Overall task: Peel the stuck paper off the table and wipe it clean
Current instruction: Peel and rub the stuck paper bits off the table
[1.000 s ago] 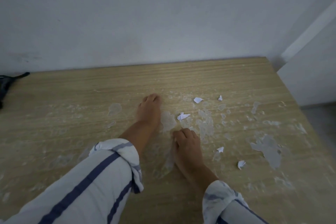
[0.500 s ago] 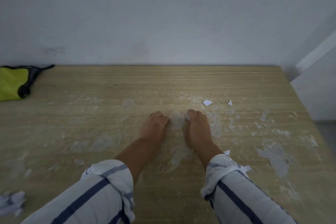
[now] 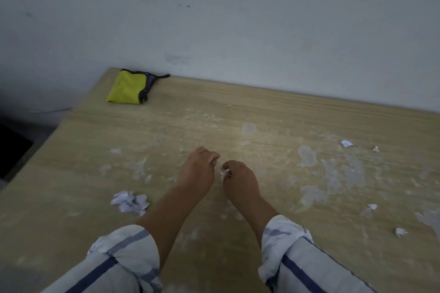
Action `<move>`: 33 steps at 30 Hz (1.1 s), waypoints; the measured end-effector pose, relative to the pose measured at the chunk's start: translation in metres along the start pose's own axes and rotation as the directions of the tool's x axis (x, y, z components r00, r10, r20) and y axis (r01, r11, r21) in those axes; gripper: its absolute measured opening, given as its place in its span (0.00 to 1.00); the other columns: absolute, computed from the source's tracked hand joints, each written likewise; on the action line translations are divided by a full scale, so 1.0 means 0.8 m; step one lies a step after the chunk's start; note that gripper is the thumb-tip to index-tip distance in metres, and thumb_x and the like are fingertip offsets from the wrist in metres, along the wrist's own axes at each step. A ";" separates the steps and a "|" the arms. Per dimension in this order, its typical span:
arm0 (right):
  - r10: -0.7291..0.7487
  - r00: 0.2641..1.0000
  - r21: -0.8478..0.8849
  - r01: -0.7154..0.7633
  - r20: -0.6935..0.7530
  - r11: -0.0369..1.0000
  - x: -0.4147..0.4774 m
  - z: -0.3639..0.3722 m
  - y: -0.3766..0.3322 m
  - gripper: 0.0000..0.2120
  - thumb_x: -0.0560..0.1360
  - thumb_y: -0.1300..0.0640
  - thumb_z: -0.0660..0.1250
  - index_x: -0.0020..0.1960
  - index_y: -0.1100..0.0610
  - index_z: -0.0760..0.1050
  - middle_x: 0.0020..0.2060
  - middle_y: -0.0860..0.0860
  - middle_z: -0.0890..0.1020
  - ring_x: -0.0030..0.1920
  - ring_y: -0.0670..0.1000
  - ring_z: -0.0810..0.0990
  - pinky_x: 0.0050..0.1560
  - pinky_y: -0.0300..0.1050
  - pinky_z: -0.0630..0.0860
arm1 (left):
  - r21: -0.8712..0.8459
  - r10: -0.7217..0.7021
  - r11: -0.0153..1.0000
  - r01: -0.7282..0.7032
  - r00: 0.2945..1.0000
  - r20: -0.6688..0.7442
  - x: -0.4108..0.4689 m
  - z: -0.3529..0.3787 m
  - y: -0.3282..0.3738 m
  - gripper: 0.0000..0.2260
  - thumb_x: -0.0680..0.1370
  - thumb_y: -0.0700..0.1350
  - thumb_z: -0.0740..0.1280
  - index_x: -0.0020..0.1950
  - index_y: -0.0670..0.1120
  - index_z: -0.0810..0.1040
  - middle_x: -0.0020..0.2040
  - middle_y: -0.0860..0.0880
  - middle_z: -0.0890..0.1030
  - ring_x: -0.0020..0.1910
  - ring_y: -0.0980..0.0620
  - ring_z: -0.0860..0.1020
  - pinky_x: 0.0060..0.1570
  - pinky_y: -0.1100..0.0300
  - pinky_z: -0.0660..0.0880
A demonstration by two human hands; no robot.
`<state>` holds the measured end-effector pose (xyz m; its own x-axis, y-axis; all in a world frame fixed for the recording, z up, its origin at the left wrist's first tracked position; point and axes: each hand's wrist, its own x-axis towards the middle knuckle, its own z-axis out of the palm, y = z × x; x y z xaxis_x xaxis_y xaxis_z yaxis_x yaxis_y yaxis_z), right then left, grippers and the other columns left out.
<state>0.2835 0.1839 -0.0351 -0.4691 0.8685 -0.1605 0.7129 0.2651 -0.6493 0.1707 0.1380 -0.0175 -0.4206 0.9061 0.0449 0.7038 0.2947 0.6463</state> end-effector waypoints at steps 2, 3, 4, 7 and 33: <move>-0.034 0.998 0.014 0.033 0.061 0.999 -0.013 0.031 -0.032 0.11 0.75 0.61 0.62 0.57 0.56 0.76 0.55 0.56 0.79 0.54 0.56 0.79 0.51 0.41 0.71 | 0.016 -0.037 0.999 0.037 0.999 0.011 -0.016 -0.039 -0.033 0.10 0.76 0.37 0.64 0.56 0.41 0.81 0.52 0.42 0.79 0.53 0.44 0.77 0.51 0.61 0.69; -0.050 0.995 0.018 0.048 0.091 0.999 -0.020 0.046 -0.047 0.11 0.76 0.60 0.62 0.57 0.56 0.76 0.55 0.56 0.79 0.53 0.56 0.79 0.50 0.41 0.71 | 0.029 -0.061 0.998 0.060 0.998 0.024 -0.025 -0.057 -0.049 0.10 0.76 0.37 0.64 0.56 0.42 0.81 0.53 0.42 0.79 0.53 0.45 0.77 0.51 0.61 0.68; -0.061 0.991 0.017 0.059 0.119 0.998 -0.026 0.061 -0.061 0.11 0.76 0.59 0.62 0.58 0.56 0.76 0.55 0.56 0.80 0.53 0.56 0.79 0.49 0.40 0.71 | 0.041 -0.081 0.996 0.079 0.996 0.040 -0.033 -0.072 -0.064 0.10 0.77 0.38 0.64 0.56 0.43 0.81 0.53 0.43 0.79 0.54 0.45 0.77 0.52 0.61 0.68; -0.066 0.981 -0.002 0.068 0.181 0.998 -0.039 0.097 -0.096 0.12 0.76 0.59 0.62 0.58 0.56 0.76 0.55 0.56 0.80 0.54 0.56 0.79 0.49 0.40 0.71 | 0.075 -0.138 0.988 0.133 0.989 0.058 -0.056 -0.108 -0.105 0.10 0.77 0.41 0.65 0.56 0.47 0.80 0.54 0.47 0.79 0.54 0.49 0.77 0.50 0.62 0.69; -0.033 0.994 -0.021 0.035 0.104 0.999 -0.080 0.163 -0.153 0.05 0.75 0.58 0.57 0.46 0.57 0.70 0.38 0.55 0.74 0.37 0.53 0.73 0.37 0.48 0.68 | 0.060 -0.233 0.972 0.226 0.958 0.164 -0.118 -0.101 -0.163 0.14 0.81 0.41 0.56 0.63 0.38 0.73 0.61 0.41 0.73 0.58 0.43 0.72 0.57 0.58 0.66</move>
<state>0.1584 0.0414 -0.0424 -0.5436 0.8112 -0.2155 0.7068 0.3039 -0.6388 0.0722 -0.0101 -0.0449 -0.4735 0.8495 -0.2328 0.6232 0.5098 0.5931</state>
